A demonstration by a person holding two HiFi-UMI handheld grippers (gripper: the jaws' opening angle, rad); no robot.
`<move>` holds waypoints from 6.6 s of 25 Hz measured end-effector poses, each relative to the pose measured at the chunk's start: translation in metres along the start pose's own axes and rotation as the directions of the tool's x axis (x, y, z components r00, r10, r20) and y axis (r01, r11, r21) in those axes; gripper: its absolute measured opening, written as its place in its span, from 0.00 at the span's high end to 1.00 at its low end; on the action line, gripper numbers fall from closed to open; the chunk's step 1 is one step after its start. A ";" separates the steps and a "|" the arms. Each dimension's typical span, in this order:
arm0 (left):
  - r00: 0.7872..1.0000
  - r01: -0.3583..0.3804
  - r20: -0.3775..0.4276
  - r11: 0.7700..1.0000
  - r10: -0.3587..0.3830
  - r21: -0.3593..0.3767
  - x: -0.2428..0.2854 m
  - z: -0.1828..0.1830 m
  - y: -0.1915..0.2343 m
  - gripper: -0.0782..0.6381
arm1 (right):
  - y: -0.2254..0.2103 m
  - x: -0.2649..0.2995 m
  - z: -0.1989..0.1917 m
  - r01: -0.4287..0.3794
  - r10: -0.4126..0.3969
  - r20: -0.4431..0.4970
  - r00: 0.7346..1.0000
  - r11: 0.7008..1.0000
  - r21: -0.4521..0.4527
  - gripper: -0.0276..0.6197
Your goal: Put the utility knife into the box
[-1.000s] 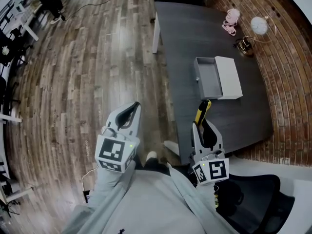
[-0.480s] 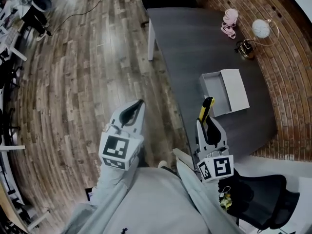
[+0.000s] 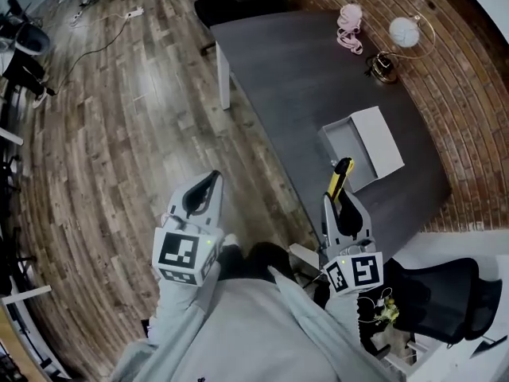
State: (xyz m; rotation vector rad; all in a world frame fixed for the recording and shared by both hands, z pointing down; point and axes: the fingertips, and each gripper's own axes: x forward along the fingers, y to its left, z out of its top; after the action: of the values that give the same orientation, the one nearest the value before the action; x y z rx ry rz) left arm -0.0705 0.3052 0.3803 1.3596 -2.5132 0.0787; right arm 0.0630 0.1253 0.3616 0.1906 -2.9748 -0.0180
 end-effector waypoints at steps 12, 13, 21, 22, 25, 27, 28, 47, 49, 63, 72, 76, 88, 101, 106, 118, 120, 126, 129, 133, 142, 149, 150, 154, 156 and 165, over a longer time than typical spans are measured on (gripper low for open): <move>0.999 0.042 -0.032 0.999 -0.042 0.001 0.040 -0.008 0.011 0.86 | -0.028 0.022 -0.017 0.078 -0.077 -0.043 0.996 0.997 0.011 0.76; 0.999 0.042 -0.033 0.999 -0.042 0.005 0.045 -0.006 0.012 0.86 | -0.033 0.027 -0.018 0.079 -0.079 -0.042 0.996 0.997 0.014 0.76; 0.995 0.096 -0.042 0.994 -0.094 0.043 0.117 0.017 0.022 0.86 | -0.078 0.077 -0.017 0.134 -0.132 -0.027 0.991 0.989 0.055 0.76; 0.993 0.112 -0.043 0.993 -0.110 0.048 0.130 0.022 0.020 0.86 | -0.087 0.082 -0.015 0.148 -0.146 -0.028 0.989 0.987 0.059 0.76; 0.987 0.159 -0.042 0.985 -0.157 0.064 0.169 0.039 0.009 0.86 | -0.117 0.091 -0.013 0.193 -0.191 -0.038 0.981 0.979 0.067 0.76; 0.981 0.194 -0.041 0.978 -0.192 0.077 0.193 0.050 -0.001 0.86 | -0.138 0.093 -0.011 0.228 -0.226 -0.043 0.973 0.971 0.066 0.76; 0.977 0.213 -0.043 0.973 -0.210 0.084 0.205 0.055 -0.007 0.86 | -0.148 0.093 -0.010 0.247 -0.245 -0.044 0.969 0.967 0.067 0.76; 0.865 0.501 -0.113 0.840 -0.488 0.207 0.351 0.097 -0.128 0.86 | -0.274 0.057 -0.020 0.511 -0.507 -0.064 0.860 0.849 0.134 0.76; 0.842 0.539 -0.123 0.815 -0.524 0.215 0.360 0.099 -0.141 0.86 | -0.278 0.051 -0.021 0.536 -0.532 -0.070 0.844 0.833 0.136 0.76; 0.561 0.823 -0.206 0.513 -0.802 0.244 0.401 0.109 -0.229 0.86 | -0.278 0.028 -0.017 0.760 -0.752 -0.115 0.649 0.633 0.149 0.76; 0.454 0.884 -0.241 0.399 -0.858 0.243 0.394 0.102 -0.250 0.86 | -0.263 0.017 -0.015 0.821 -0.814 -0.122 0.568 0.551 0.146 0.76; 0.437 0.892 -0.243 0.384 -0.866 0.238 0.389 0.099 -0.255 0.86 | -0.260 0.012 -0.017 0.827 -0.817 -0.132 0.561 0.544 0.144 0.76; 0.409 0.908 -0.279 0.359 -0.869 0.215 0.382 0.076 -0.264 0.86 | -0.260 0.025 -0.046 0.798 -0.771 -0.209 0.601 0.592 0.109 0.76; 0.424 0.906 -0.322 0.392 -0.847 0.161 0.391 0.045 -0.255 0.86 | -0.259 0.069 -0.106 0.664 -0.604 -0.378 0.701 0.746 0.040 0.76; 0.424 0.906 -0.348 0.401 -0.836 0.138 0.393 0.029 -0.249 0.86 | -0.255 0.082 -0.132 0.607 -0.525 -0.439 0.729 0.793 0.059 0.76; 0.436 0.898 -0.369 0.421 -0.821 0.124 0.404 0.014 -0.239 0.86 | -0.242 0.109 -0.190 0.393 -0.301 -0.613 0.731 0.919 0.018 0.76; 0.437 0.898 -0.370 0.423 -0.820 0.123 0.404 0.014 -0.239 0.86 | -0.239 0.110 -0.200 0.371 -0.272 -0.642 0.717 0.928 0.022 0.76; 0.437 0.897 -0.372 0.426 -0.819 0.118 0.404 0.011 -0.237 0.86 | -0.237 0.111 -0.221 0.336 -0.226 -0.701 0.677 0.942 0.020 0.76; 0.440 0.896 -0.371 0.430 -0.818 0.116 0.405 0.010 -0.236 0.86 | -0.237 0.113 -0.228 0.320 -0.212 -0.724 0.656 0.947 0.013 0.76; 0.443 0.894 -0.372 0.435 -0.816 0.110 0.404 0.009 -0.233 0.86 | -0.238 0.117 -0.235 0.304 -0.194 -0.747 0.636 0.953 0.012 0.76; 0.449 0.890 -0.370 0.445 -0.813 0.103 0.404 0.008 -0.232 0.86 | -0.242 0.121 -0.246 0.265 -0.169 -0.791 0.589 0.964 -0.008 0.76; 0.447 0.891 -0.368 0.442 -0.816 0.103 0.403 0.009 -0.234 0.86 | -0.243 0.122 -0.253 0.243 -0.160 -0.818 0.552 0.970 -0.026 0.76; 0.447 0.891 -0.367 0.441 -0.816 0.103 0.402 0.009 -0.235 0.86 | -0.243 0.122 -0.254 0.240 -0.160 -0.821 0.549 0.970 -0.029 0.76; 0.450 0.890 -0.368 0.445 -0.814 0.103 0.403 0.009 -0.235 0.86 | -0.243 0.122 -0.256 0.237 -0.157 -0.822 0.547 0.971 -0.028 0.76; 0.451 0.889 -0.367 0.446 -0.814 0.103 0.403 0.008 -0.236 0.86 | -0.243 0.123 -0.256 0.235 -0.152 -0.823 0.547 0.972 -0.023 0.76; 0.447 0.891 -0.365 0.442 -0.817 0.102 0.402 0.010 -0.239 0.86 | -0.243 0.124 -0.256 0.237 -0.135 -0.825 0.549 0.972 -0.002 0.76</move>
State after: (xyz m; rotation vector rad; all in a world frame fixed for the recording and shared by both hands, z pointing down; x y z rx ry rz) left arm -0.0822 -0.1554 0.4595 2.4128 -1.3220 0.3838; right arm 0.0137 -0.1322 0.6284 0.4027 -1.9843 0.1678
